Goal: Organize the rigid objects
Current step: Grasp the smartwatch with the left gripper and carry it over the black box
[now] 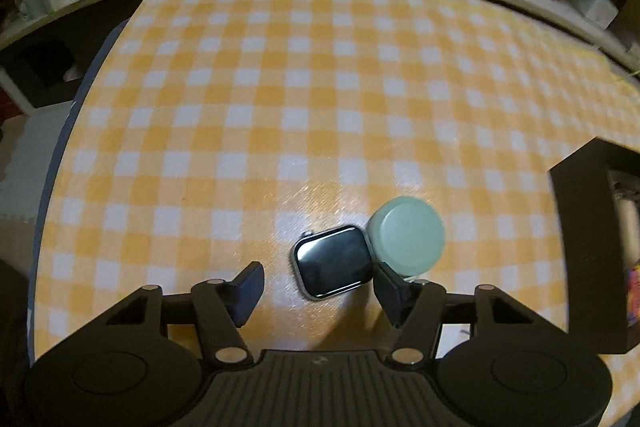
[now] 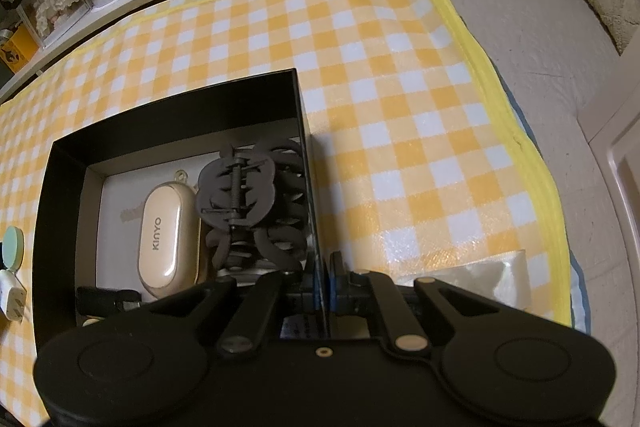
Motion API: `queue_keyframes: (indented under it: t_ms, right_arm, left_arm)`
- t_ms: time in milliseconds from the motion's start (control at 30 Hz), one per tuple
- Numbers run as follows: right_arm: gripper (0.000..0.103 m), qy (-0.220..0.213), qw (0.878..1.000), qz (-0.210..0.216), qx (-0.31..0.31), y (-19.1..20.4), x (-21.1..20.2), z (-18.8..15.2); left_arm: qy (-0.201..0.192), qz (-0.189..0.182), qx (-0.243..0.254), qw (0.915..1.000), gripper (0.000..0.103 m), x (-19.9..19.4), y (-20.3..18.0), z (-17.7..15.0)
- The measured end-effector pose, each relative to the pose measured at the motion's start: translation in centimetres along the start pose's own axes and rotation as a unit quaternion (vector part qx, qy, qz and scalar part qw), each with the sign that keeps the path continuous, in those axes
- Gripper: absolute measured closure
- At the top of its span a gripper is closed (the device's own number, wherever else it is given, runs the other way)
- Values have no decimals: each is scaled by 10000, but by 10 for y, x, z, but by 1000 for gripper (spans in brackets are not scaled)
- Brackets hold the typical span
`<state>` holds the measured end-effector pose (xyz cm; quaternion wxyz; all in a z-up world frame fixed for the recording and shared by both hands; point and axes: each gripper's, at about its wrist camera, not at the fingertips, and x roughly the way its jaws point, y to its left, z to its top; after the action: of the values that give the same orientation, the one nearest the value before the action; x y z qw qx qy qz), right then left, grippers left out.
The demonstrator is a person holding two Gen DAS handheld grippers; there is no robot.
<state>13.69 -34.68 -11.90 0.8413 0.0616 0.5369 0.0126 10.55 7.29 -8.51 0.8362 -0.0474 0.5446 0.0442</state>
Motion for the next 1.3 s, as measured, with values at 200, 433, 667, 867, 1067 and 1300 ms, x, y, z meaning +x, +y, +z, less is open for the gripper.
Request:
queue_keyframes:
  t_ms: [200,433,667,867,1067,1300]
  right_arm:
    - [98,29,10000,-11,-16,1,3,1]
    - [98,45,10000,-21,-33,1,5,2]
    - [98,45,10000,-16,-31,1,6,2]
    - [98,43,10000,-12,-29,1,6,2]
    - [98,43,10000,-16,-36,1,6,2]
    - [98,42,10000,-20,-43,1,7,2]
  left_arm:
    - [-50,-78,-204,9998,45,11,-3,7]
    - [-251,239,-504,9981,49,13,-20,4]
    - [-313,412,-704,9962,54,15,-28,-7]
    - [-453,224,-684,9964,54,-2,-14,-14]
    - [-1101,105,-340,9933,54,-33,-21,-8]
    - [-1593,-223,-52,9870,54,-54,-44,-4]
